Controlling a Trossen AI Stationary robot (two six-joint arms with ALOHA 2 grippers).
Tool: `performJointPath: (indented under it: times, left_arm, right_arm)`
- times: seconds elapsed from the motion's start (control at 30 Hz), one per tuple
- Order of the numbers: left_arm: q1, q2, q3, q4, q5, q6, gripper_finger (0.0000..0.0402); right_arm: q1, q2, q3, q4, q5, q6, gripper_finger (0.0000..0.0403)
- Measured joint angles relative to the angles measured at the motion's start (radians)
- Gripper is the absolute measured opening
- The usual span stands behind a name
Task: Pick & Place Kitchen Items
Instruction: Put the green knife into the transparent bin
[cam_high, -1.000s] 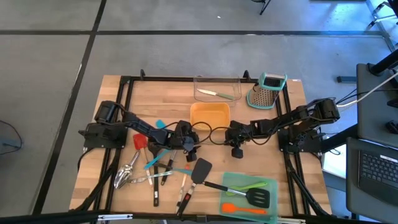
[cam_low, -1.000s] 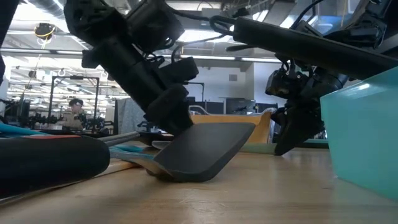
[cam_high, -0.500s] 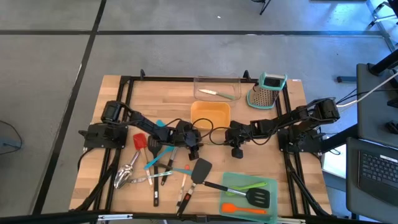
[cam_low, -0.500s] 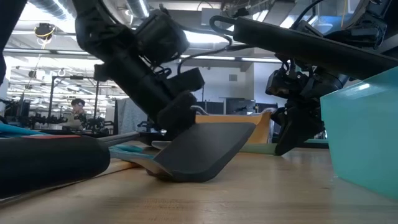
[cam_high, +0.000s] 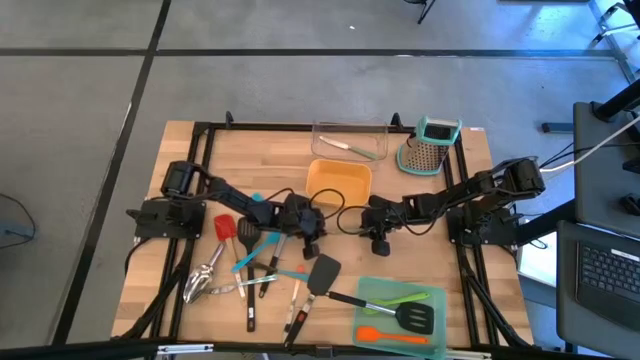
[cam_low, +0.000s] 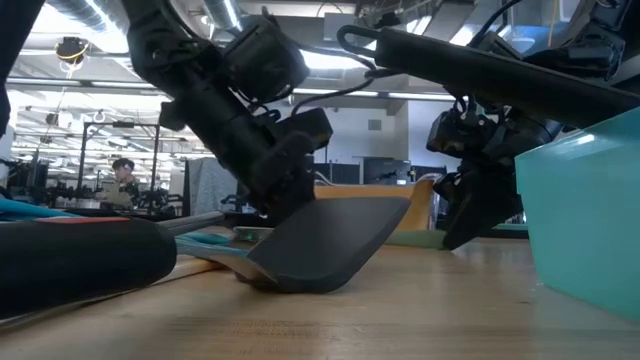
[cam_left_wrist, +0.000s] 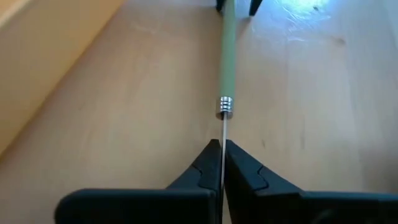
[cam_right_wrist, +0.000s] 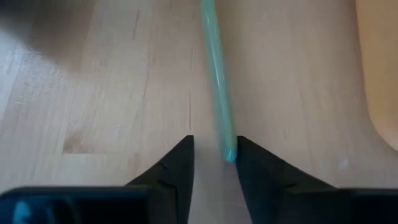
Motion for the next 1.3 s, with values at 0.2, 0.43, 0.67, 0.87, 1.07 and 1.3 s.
performJointPath:
  times: [0.2, 0.43, 0.67, 0.87, 1.07, 1.3]
  left_arm:
    - [-0.032, -0.051, -0.005, -0.071, -0.058, -0.009, 0.0002]
    - [-0.054, -0.078, -0.006, -0.070, -0.082, 0.007, 0.0002]
    - [-0.054, -0.080, -0.005, -0.052, -0.097, 0.009, 0.0002]
    - [-0.053, -0.080, 0.006, -0.044, -0.085, 0.022, 0.0002]
    - [-0.067, -0.082, 0.052, -0.050, -0.064, 0.046, 0.0002]
    - [-0.078, -0.083, 0.090, -0.063, -0.079, 0.072, 0.0001]
  right_arm:
    - [-0.001, -0.031, -0.002, -0.005, -0.048, 0.000, 0.0135]
    - [0.027, -0.060, 0.035, 0.004, -0.066, -0.016, 0.0136]
    - [0.082, -0.061, 0.098, 0.012, -0.030, -0.035, 0.0137]
    - [0.120, -0.062, 0.125, 0.004, 0.061, -0.060, 0.0137]
    - [0.128, -0.057, 0.133, 0.000, 0.075, -0.061, 0.0137]
    - [0.129, -0.041, 0.134, -0.011, 0.075, -0.053, 0.0137]
